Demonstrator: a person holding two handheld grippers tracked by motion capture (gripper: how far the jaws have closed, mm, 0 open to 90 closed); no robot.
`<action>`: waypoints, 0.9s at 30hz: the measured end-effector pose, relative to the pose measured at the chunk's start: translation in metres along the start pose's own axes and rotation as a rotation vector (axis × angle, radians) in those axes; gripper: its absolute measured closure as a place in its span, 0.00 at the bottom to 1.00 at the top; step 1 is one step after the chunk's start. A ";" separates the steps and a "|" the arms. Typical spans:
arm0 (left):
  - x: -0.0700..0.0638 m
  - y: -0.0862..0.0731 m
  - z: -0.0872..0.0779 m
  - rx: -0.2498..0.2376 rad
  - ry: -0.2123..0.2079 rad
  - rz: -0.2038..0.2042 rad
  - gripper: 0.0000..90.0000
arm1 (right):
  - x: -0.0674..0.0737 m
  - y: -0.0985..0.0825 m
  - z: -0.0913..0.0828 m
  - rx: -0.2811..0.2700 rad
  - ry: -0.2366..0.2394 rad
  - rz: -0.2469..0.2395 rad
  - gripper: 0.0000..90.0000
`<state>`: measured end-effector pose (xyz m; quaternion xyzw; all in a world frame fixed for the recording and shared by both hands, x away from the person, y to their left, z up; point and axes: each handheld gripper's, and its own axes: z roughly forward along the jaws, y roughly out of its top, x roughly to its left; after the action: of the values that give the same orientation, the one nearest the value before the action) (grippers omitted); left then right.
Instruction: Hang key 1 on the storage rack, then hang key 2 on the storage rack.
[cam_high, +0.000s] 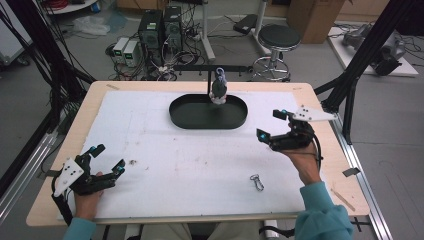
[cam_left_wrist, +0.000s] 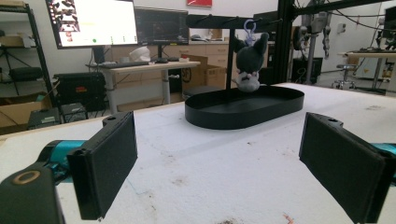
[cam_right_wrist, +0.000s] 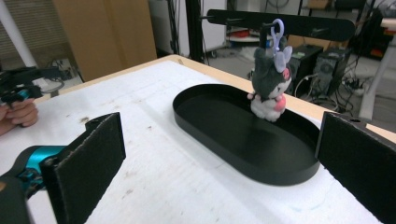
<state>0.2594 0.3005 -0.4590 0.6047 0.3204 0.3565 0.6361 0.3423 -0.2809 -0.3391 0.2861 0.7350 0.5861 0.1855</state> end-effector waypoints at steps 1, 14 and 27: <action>0.000 0.000 0.000 0.000 0.001 -0.002 0.13 | 0.002 -0.004 -0.004 -0.013 0.003 -0.004 0.01; 0.000 0.000 0.000 0.001 0.002 -0.001 0.13 | 0.008 -0.049 -0.031 -0.102 -0.051 0.005 0.01; 0.001 0.000 0.000 0.004 0.004 -0.002 0.13 | 0.008 -0.051 -0.036 -0.105 -0.050 -0.009 0.01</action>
<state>0.2595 0.3011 -0.4588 0.6050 0.3230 0.3563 0.6346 0.3036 -0.3105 -0.3788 0.2871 0.6998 0.6156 0.2211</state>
